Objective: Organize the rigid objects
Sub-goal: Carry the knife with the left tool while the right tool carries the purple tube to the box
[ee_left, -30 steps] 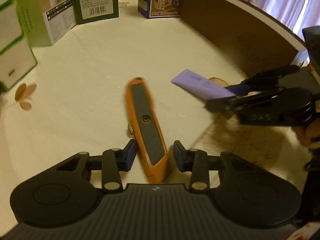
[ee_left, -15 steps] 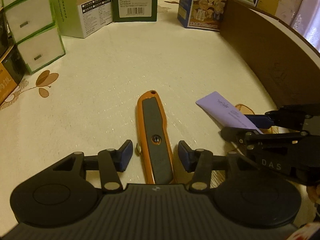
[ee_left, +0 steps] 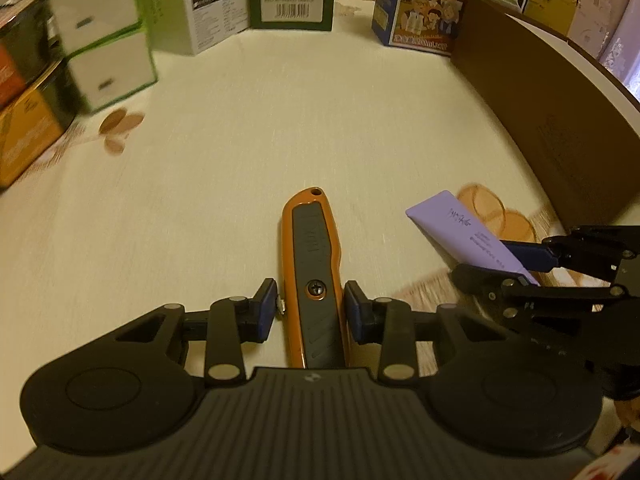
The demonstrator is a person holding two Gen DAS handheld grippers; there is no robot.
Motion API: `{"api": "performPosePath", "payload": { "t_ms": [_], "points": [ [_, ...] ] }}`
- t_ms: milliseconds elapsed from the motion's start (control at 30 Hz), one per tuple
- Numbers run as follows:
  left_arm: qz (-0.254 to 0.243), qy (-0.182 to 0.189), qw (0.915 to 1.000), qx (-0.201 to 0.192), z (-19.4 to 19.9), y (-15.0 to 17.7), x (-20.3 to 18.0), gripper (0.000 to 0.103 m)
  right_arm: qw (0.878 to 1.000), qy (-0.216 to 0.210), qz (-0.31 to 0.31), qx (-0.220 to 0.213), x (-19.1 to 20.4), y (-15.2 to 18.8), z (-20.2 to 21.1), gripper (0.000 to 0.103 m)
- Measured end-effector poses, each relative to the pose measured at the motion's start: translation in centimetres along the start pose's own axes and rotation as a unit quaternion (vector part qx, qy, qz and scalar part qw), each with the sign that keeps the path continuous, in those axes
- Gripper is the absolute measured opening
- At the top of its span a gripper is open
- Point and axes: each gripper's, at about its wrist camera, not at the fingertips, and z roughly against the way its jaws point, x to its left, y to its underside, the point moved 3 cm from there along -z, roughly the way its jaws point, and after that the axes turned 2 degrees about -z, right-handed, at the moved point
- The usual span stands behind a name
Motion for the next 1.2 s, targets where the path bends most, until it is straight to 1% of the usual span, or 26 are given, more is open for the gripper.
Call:
{"api": "performPosePath", "payload": {
  "t_ms": [267,433,533,700,833,1000,1100,1133,1200],
  "points": [
    [0.024,-0.006,0.9996,0.015,4.1,5.7,-0.9,0.031,1.0,-0.018,0.006,0.017,1.5,3.7,3.2,0.03],
    [0.031,-0.009,0.9993,0.019,5.8,8.1,-1.4,0.031,0.999,-0.026,0.011,0.024,2.1,5.7,4.8,0.03],
    [0.041,-0.013,0.9988,0.022,6.0,8.5,-1.4,0.032,0.999,-0.026,0.01,0.019,2.1,6.2,5.2,0.03],
    [0.052,-0.02,0.9979,0.033,5.6,8.0,-1.5,0.033,0.999,-0.028,0.003,0.021,1.9,5.8,4.9,0.03],
    [0.043,-0.027,0.9979,0.039,4.9,7.6,-1.9,0.034,0.999,-0.027,0.003,0.019,2.0,5.5,4.4,0.032],
    [0.03,-0.039,0.9981,0.038,4.6,7.5,-2.4,0.035,0.999,-0.018,0.024,0.015,2.5,5.7,4.2,0.032],
    [0.029,-0.041,0.9981,0.037,4.7,7.5,-2.4,0.033,0.999,-0.017,0.028,0.013,2.5,5.8,4.3,0.032],
    [0.027,-0.043,0.998,0.037,4.8,7.5,-2.4,0.031,0.999,-0.016,0.028,0.014,2.5,5.8,4.3,0.032],
    [0.025,-0.044,0.9981,0.036,4.9,7.4,-2.5,0.031,0.999,-0.017,0.028,0.015,2.6,5.8,4.3,0.031]
  ]
}}
